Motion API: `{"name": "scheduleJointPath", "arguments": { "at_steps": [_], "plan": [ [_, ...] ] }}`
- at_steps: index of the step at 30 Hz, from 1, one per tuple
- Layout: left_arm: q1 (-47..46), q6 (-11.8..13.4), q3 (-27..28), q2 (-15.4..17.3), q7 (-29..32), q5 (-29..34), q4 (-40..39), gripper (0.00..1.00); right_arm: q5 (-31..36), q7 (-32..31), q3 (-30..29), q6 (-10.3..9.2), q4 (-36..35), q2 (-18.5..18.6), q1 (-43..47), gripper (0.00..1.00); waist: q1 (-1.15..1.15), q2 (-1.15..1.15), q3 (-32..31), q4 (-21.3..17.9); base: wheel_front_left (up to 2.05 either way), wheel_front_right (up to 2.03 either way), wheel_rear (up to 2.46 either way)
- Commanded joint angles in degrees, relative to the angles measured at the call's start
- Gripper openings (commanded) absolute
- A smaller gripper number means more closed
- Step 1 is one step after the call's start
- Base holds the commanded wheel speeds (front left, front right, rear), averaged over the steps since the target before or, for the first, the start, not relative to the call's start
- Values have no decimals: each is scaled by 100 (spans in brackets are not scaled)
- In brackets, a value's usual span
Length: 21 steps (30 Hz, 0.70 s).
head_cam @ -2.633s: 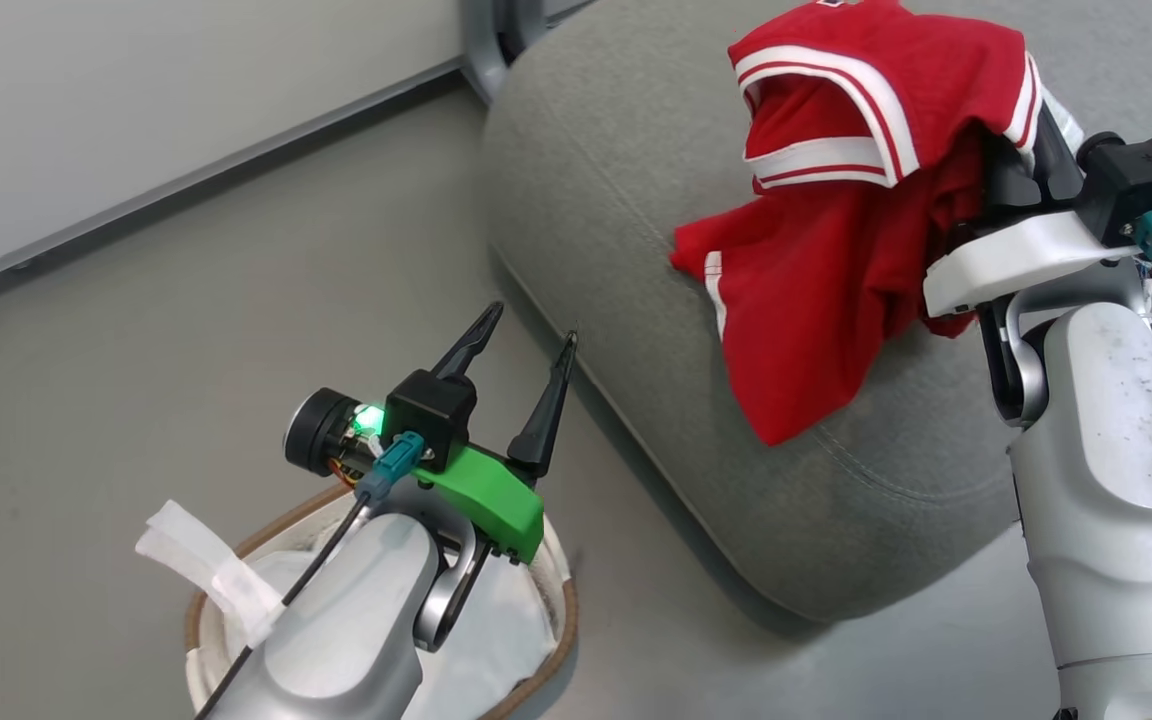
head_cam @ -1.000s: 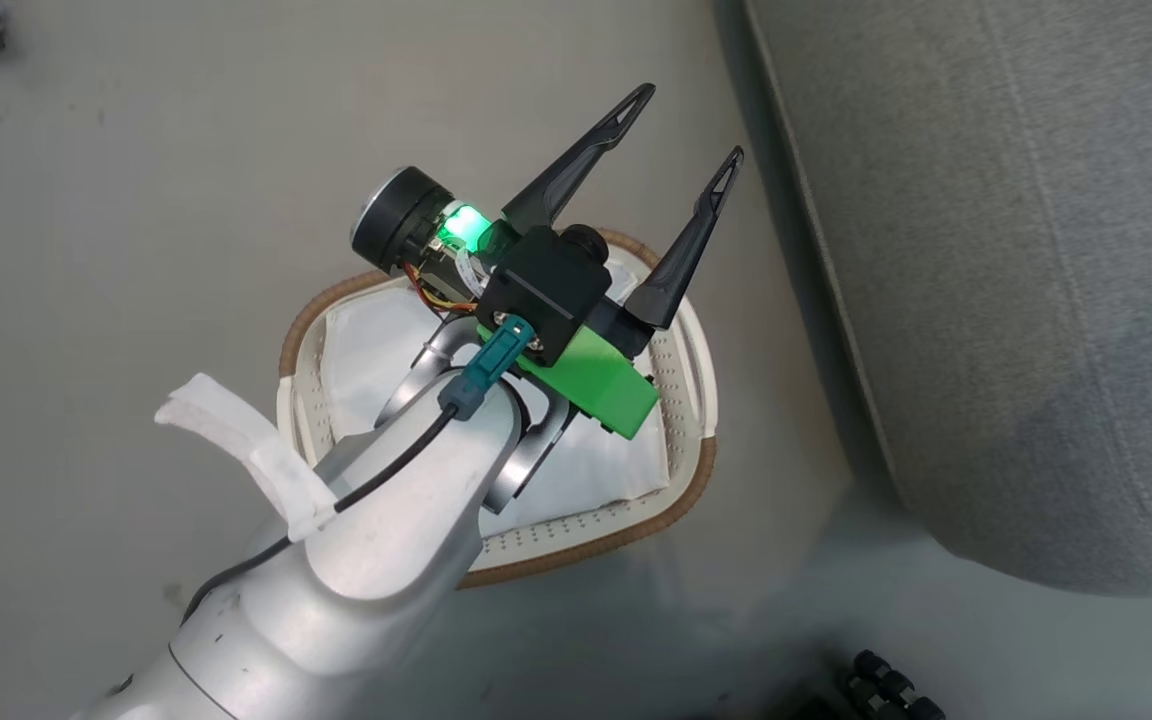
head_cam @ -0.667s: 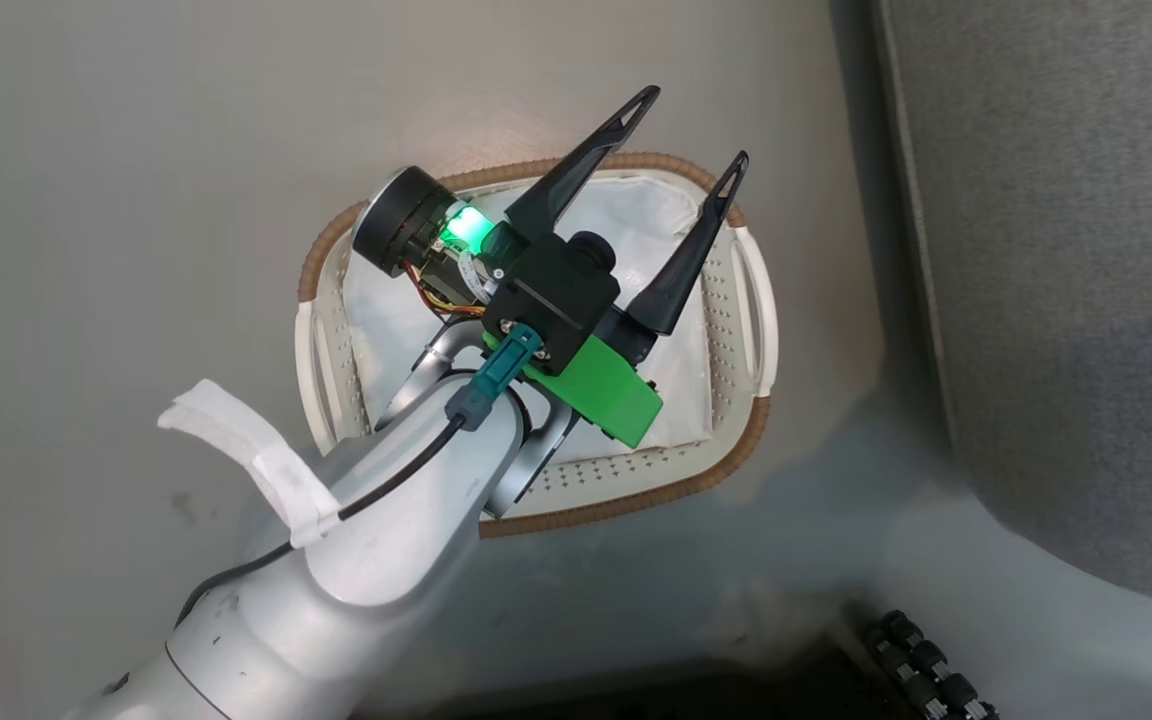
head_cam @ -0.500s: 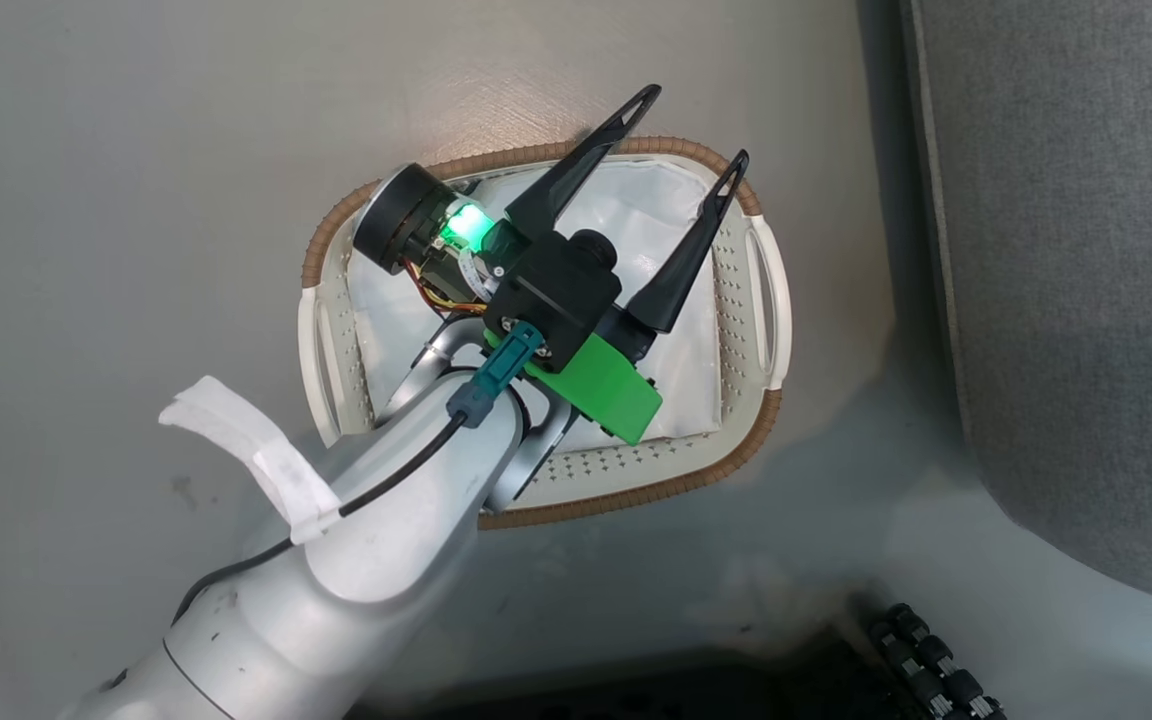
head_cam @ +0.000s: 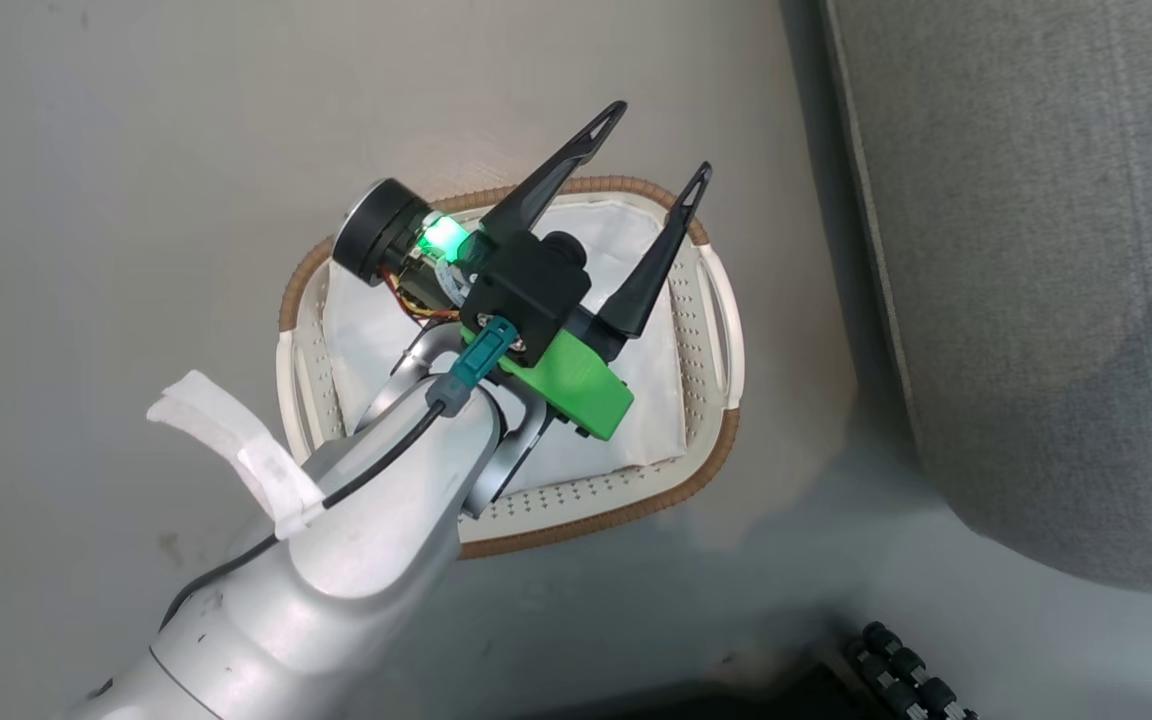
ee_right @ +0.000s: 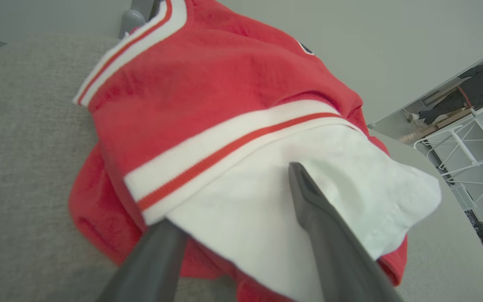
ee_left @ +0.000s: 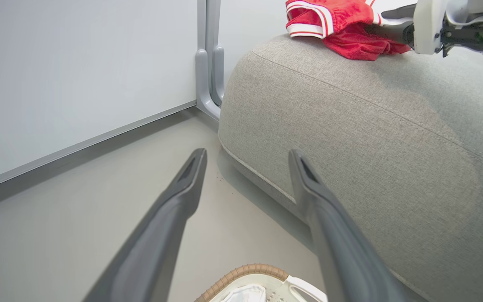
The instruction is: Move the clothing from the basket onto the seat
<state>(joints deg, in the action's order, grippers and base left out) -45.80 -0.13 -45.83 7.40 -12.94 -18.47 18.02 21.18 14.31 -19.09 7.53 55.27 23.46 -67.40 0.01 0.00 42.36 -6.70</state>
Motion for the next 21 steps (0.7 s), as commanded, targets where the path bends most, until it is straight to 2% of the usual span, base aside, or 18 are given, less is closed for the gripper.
{"name": "scheduleJointPath", "arguments": {
  "at_steps": [1, 13, 21],
  "plan": [
    [109, 25, 36, 50, -37, -66, 47, 100, -44, 32, 60, -8, 43, -33, 133, 100, -1, 0, -281, -99, 0, 0, 0],
    [670, 181, 380, 104, -196, -435, 272, 100, -534, 88, 834, -8, -16, -163, 710, 100, -1, 0, -1346, -210, 0, 0, 0],
    [1179, 214, 752, 76, -230, -633, 282, 100, -1060, 95, 1310, -8, -418, -266, 1018, 100, -1, 0, -2083, 51, 0, 0, 0]
  ]
}}
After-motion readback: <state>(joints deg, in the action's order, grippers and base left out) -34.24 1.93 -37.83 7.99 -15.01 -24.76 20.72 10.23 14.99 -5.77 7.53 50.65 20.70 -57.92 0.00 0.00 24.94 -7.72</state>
